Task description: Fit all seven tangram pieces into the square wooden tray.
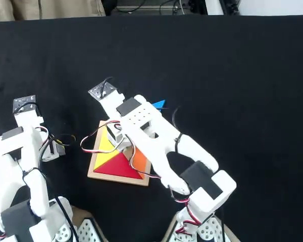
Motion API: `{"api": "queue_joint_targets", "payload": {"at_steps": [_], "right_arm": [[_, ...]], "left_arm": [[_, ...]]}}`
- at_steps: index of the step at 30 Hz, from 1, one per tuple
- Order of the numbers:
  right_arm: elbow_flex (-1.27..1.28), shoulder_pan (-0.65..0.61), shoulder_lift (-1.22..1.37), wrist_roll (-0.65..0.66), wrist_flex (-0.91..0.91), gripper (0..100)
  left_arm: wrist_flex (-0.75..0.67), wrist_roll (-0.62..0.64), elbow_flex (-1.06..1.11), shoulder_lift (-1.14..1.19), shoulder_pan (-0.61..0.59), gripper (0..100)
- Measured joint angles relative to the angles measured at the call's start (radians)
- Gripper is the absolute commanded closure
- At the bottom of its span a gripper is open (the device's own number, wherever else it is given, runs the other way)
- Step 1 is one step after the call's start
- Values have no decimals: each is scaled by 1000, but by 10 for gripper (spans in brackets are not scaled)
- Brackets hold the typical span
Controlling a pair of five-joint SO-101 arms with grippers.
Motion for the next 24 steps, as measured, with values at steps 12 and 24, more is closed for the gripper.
{"api": "queue_joint_targets", "payload": {"at_steps": [12, 24], "right_arm": [[0, -37, 0, 25, 0, 825], [0, -28, 0, 25, 0, 825]], "left_arm": [[0, 0, 0, 0, 0, 755], [0, 0, 0, 0, 0, 755]]}}
